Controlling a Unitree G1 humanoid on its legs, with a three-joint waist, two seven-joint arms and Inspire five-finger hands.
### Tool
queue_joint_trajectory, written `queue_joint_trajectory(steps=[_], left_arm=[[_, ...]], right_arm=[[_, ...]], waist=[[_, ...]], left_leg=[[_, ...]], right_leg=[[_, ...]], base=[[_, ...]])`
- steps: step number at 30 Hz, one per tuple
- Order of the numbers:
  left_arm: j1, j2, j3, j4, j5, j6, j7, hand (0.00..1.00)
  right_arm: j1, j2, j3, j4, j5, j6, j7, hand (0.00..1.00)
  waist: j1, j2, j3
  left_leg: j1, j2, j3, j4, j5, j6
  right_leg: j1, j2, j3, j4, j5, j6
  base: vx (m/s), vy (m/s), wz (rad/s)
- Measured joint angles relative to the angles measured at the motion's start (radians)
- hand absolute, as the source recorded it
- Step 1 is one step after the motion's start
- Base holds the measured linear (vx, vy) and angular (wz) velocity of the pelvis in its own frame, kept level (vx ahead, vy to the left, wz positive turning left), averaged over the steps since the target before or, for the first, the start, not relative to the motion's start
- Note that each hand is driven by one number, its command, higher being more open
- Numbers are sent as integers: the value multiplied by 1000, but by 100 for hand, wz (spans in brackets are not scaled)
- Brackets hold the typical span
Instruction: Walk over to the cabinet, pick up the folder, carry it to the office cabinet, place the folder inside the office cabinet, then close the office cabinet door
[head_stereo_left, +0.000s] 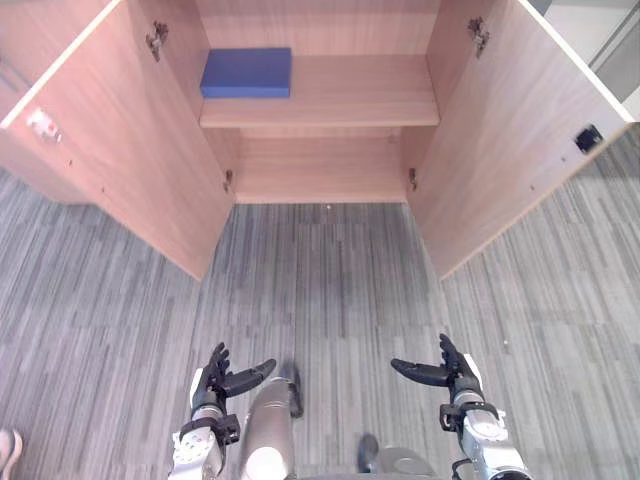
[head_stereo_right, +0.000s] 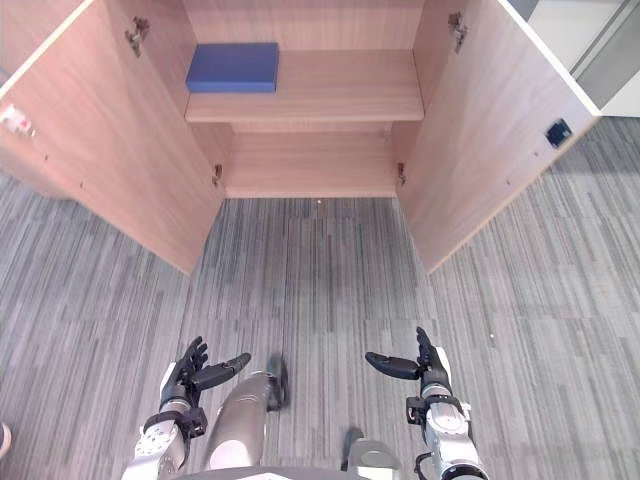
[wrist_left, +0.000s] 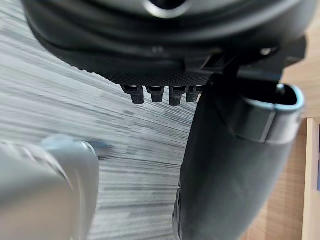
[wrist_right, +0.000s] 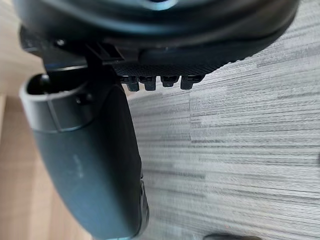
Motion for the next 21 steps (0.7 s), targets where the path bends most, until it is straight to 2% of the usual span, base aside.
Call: queue_joint_trajectory(steps=[1,2,3,4,5,6,7,8,9,10,11,12,13,14,15,16,17,18,19,20,21], left_arm=[[-3,-6,1,-4,1,0,0,100],[9,-7,1,-1,0,1,1,100],[16,-6,1,-1,0,2,1,100],[22,-4,0,-1,0,4,1,100],[29,-2,0,-1,0,6,4,100],[37,2,-1,-2,0,5,9,100],[41,5,-2,-3,0,4,9,100],[40,17,-7,-5,0,1,9,100],[33,30,-9,-5,0,0,8,100],[28,32,-9,-5,0,0,9,100],[22,36,-8,-4,-1,0,9,100],[19,41,-9,-4,0,0,8,100],[20,40,-9,-4,0,0,7,100],[29,36,-9,0,0,0,8,100],[18,10,-9,30,0,3,9,100],[17,7,-11,33,1,4,6,100],[15,-7,-11,31,1,3,5,100],[15,-17,-10,29,1,3,5,100],[25,-33,-10,18,1,4,4,100],[41,-39,-15,-2,0,4,3,100],[45,-39,-21,-9,0,4,3,100]], right_arm=[[1,0,-5,11,0,5,0,100],[2,8,-8,27,-1,6,0,100],[4,13,-8,35,-1,7,1,100],[6,20,-8,43,-1,7,2,100],[7,26,1,51,-2,10,6,100],[7,28,13,51,-5,11,11,100],[7,28,20,50,-9,11,12,100],[6,28,35,46,-12,10,13,100],[4,28,43,46,-13,10,16,100],[-1,28,43,47,-14,10,18,100],[-5,27,43,45,-14,10,17,100],[2,25,42,44,-14,10,17,100],[5,24,42,45,-14,10,17,100],[36,21,42,47,-20,12,15,100],[26,4,40,66,-32,21,13,100],[30,4,38,62,-32,21,12,100],[38,5,35,54,-33,24,13,100],[51,6,34,40,-33,26,12,100],[69,9,36,21,-32,29,12,100],[85,20,35,-3,-31,29,7,100],[86,25,34,-10,-29,26,2,100]], waist=[[-4,-3,-2],[-6,-10,-3],[-13,-16,-2],[-26,-17,-2],[-35,-15,-1],[-43,-8,-4],[-44,-3,-6],[-49,4,-4],[-53,10,-2],[-57,12,0],[-70,16,2],[-78,8,-2],[-78,5,-4],[-85,-13,-15],[-82,25,-23],[-90,25,-28],[-93,35,-23],[-92,44,-18],[-80,55,-19],[-64,54,-20],[-62,48,-21]], left_leg=[[2,-5,17,70,-68,20],[50,-21,33,106,-137,31],[88,-33,38,106,-162,37],[147,-50,36,95,-197,47],[231,-62,36,68,-228,51],[323,-66,36,12,-243,50],[365,-66,36,-21,-244,49],[441,-60,31,-81,-242,47],[494,-48,25,-121,-243,46],[514,-37,22,-136,-244,44],[538,-21,12,-152,-244,43],[575,-14,-1,-169,-260,6],[584,-16,-3,-169,-269,-8],[620,-24,-26,-160,-312,-74],[620,20,-43,-119,-323,-88],[600,22,-55,-65,-321,-94],[542,56,-54,110,-312,-107],[499,87,-49,239,-289,-130],[424,153,-45,464,-251,-154],[374,196,-13,586,-260,-160],[347,205,1,606,-272,-151]], right_leg=[[-45,-19,37,138,0,12],[-83,-41,62,312,23,60],[-111,-55,70,419,54,112],[-167,-70,80,602,126,210],[-250,-79,70,824,109,184],[-325,-80,27,935,54,108],[-358,-80,-4,943,34,87],[-418,-72,-74,893,-6,54],[-473,-51,-122,782,-34,23],[-500,-34,-137,706,-40,20],[-536,-4,-156,518,-21,28],[-543,25,-150,244,90,22],[-542,28,-143,195,124,20],[-531,30,-106,132,343,-8],[-543,43,-122,218,286,-44],[-541,42,-128,234,243,-42],[-507,50,-153,250,195,-48],[-472,63,-165,244,176,-56],[-401,90,-177,225,150,-70],[-341,106,-177,202,130,-80],[-316,108,-177,187,125,-85]], base=[[674,291,-8],[796,346,-16],[636,269,-7],[583,206,4],[531,133,1],[506,107,-5],[481,63,-4],[484,4,7],[492,-27,14],[501,-85,29],[597,-158,50],[611,-178,50],[638,-219,59],[549,-195,36],[537,-211,47],[507,-225,37],[393,-210,42],[479,-250,31],[462,-214,2],[444,-184,-10],[412,-136,-13]])
